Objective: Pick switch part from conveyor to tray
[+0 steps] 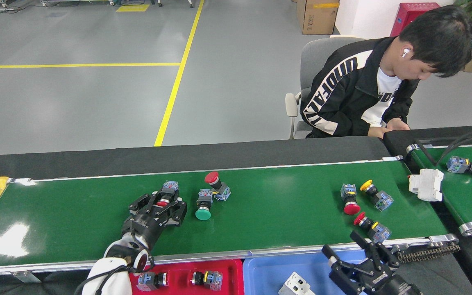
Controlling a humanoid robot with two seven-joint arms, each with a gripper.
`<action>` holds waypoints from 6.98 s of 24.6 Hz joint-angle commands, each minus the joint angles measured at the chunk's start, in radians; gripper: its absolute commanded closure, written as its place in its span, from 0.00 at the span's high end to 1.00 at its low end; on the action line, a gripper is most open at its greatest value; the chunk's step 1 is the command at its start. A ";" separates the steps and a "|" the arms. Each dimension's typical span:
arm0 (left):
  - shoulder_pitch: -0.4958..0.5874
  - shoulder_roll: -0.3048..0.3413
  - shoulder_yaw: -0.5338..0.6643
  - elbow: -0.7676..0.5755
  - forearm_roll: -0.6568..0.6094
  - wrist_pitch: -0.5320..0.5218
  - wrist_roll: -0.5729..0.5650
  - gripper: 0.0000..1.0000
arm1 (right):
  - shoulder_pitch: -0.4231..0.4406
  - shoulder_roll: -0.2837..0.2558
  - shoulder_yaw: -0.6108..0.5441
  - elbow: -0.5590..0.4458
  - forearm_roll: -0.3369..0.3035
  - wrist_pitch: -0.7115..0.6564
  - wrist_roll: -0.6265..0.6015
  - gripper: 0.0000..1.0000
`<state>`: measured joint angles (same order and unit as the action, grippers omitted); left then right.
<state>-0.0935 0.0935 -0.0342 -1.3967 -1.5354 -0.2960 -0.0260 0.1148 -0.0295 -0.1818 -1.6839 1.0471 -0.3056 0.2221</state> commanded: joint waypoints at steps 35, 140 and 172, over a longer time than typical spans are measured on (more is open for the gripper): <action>0.319 -0.083 0.263 -0.314 -0.037 0.069 0.046 1.00 | -0.047 -0.017 0.248 0.099 0.258 0.060 -0.129 0.04; -0.212 -0.067 0.085 0.261 -0.207 0.112 0.011 0.88 | 0.063 0.028 0.027 -0.082 0.180 0.125 -0.101 0.95; 0.417 -0.009 0.126 -0.364 -0.078 -0.126 0.101 1.00 | -0.443 0.071 0.415 0.480 0.217 0.459 -0.150 0.09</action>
<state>0.3285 0.0901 0.0756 -1.7476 -1.6186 -0.4468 0.0652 -0.3202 0.0500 0.2347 -1.1760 1.2654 0.1692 0.0825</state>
